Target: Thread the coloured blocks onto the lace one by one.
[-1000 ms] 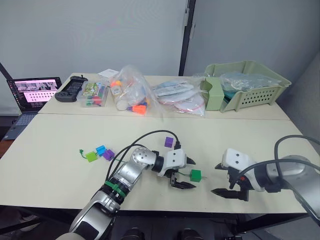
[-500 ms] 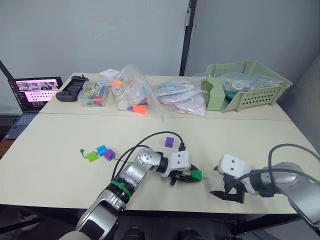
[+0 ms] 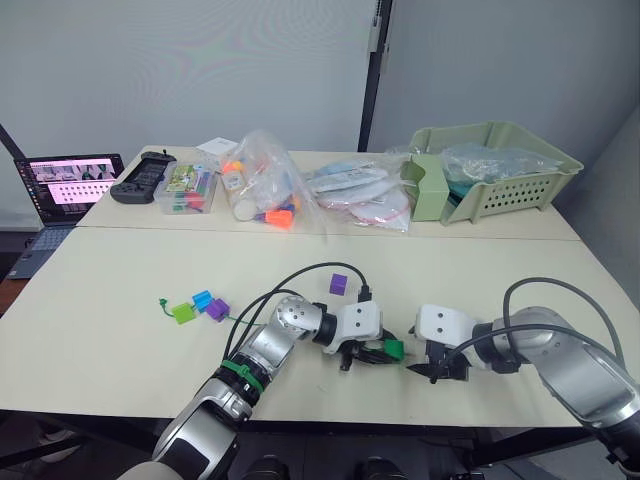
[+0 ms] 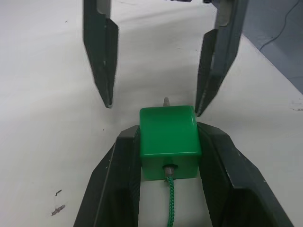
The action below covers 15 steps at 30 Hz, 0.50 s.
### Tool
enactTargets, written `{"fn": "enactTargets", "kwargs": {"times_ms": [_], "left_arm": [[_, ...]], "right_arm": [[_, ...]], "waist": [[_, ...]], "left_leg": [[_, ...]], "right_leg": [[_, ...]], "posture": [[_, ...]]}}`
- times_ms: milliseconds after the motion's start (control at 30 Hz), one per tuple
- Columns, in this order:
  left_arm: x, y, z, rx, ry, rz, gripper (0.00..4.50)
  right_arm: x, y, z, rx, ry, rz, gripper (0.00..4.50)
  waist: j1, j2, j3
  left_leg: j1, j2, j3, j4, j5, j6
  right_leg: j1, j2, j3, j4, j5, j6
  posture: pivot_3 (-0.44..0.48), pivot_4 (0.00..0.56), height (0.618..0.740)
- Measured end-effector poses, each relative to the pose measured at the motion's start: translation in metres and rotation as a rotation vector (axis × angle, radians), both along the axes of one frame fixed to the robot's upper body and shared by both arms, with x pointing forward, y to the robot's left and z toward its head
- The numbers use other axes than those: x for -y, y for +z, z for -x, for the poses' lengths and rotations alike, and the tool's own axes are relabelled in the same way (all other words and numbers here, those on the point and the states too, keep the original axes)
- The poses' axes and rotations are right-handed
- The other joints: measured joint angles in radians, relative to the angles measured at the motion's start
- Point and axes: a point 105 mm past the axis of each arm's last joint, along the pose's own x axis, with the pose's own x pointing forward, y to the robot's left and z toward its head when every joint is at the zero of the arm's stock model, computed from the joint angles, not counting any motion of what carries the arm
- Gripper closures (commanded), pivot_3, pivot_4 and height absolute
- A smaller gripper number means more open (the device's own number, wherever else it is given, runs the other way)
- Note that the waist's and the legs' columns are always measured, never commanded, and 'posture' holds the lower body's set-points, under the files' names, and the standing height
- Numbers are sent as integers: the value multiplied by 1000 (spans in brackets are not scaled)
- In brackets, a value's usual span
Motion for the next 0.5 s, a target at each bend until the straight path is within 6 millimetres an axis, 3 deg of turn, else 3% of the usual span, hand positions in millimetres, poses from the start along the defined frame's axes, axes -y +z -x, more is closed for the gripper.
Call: {"fn": "enactTargets", "kwargs": {"times_ms": [233, 500], "left_arm": [[-1, 0, 0, 1, 2, -2, 3324], [-4, 0, -2, 2, 14, -12, 3324]], "right_arm": [[-5, -8, 0, -30, -14, -24, 4485], [-2, -9, 1, -45, -24, -18, 4500]], "waist": [[0, 0, 0], [0, 0, 0]], "left_leg": [[0, 0, 0, 0, 0, 0], [0, 0, 0, 0, 0, 0]], "right_leg": [[0, 0, 0, 0, 0, 0], [0, 0, 0, 0, 0, 0]], "posture": [[0, 150, 734], [0, 150, 734]]}}
